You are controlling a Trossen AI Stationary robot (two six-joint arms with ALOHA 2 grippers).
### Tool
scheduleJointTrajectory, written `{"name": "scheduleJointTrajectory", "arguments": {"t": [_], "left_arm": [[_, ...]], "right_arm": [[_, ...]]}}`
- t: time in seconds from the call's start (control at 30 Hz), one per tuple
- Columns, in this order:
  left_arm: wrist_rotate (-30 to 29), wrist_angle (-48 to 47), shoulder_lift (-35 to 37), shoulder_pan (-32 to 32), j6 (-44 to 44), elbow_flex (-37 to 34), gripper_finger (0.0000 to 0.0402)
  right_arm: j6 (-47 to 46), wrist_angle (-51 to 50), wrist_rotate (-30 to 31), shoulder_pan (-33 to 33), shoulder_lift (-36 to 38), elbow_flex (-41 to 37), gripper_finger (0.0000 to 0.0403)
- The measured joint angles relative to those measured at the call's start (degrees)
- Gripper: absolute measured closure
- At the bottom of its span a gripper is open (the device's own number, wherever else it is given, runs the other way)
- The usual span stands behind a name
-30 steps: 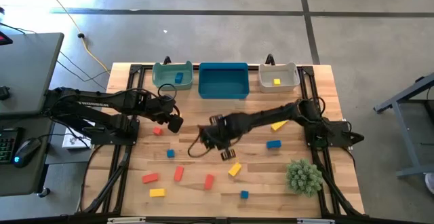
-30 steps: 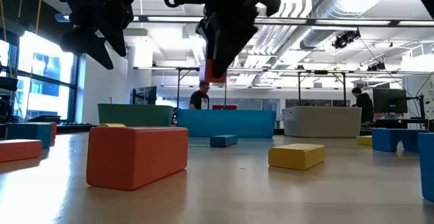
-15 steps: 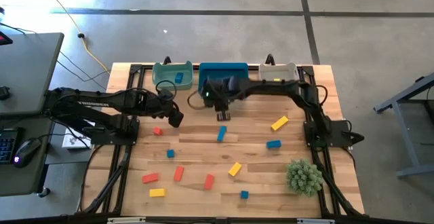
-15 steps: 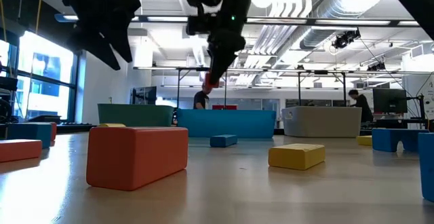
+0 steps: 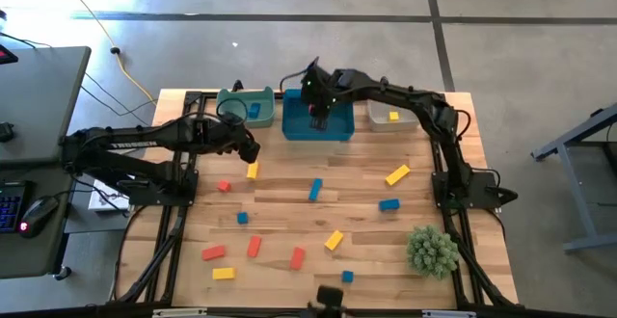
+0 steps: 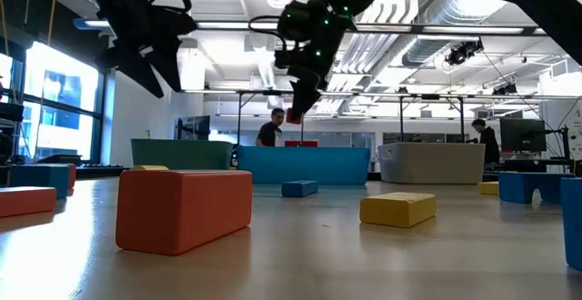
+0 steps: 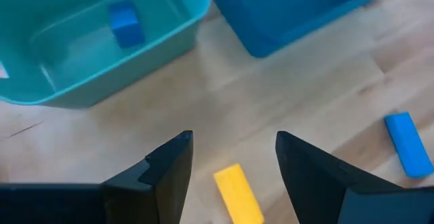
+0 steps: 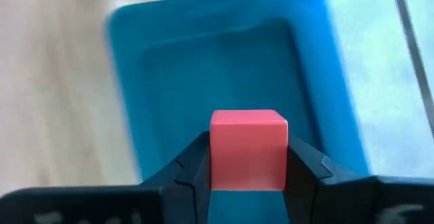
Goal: Sort & place blocks by color
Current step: Put the orange block into the blue bin
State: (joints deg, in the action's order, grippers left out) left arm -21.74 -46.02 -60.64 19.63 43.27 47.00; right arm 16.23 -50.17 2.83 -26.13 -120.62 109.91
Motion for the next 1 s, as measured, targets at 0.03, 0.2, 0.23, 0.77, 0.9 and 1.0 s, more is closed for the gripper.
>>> {"name": "scheduleJointTrajectory", "arguments": {"t": [0.03, 0.2, 0.23, 0.77, 0.9, 1.0], "left_arm": [[0.48, 0.19, 0.0, 1.14, -0.07, 0.0, 0.0202], [4.43, 3.08, 0.0, 6.95, -5.32, 0.0, 0.0202], [5.09, 3.9, 0.0, 8.0, -6.47, 0.0, 0.0202], [9.61, 10.21, -0.53, 13.63, -3.23, -0.02, 0.0202], [13.79, 9.67, -0.52, 13.6, 1.33, -0.02, 0.0202], [14.71, 8.37, -0.52, 13.39, 3.27, -0.02, 0.0202]], "right_arm": [[-1.02, 0.48, -0.06, -0.86, 0.0, 0.0, 0.0297], [-5.31, 1.44, -1.35, -4.51, 0.0, 0.0, 0.0297], [-6.1, 1.69, -2.06, -5.05, -0.05, 0.0, 0.0297], [-8.29, 1.96, -10.83, -6.51, -5.96, -0.24, 0.0297], [-7.9, 1.64, -10.58, -6.52, -6.92, -0.24, 0.0297], [-7.71, 1.62, -10.57, -6.62, -6.93, -0.24, 0.0297]]}}
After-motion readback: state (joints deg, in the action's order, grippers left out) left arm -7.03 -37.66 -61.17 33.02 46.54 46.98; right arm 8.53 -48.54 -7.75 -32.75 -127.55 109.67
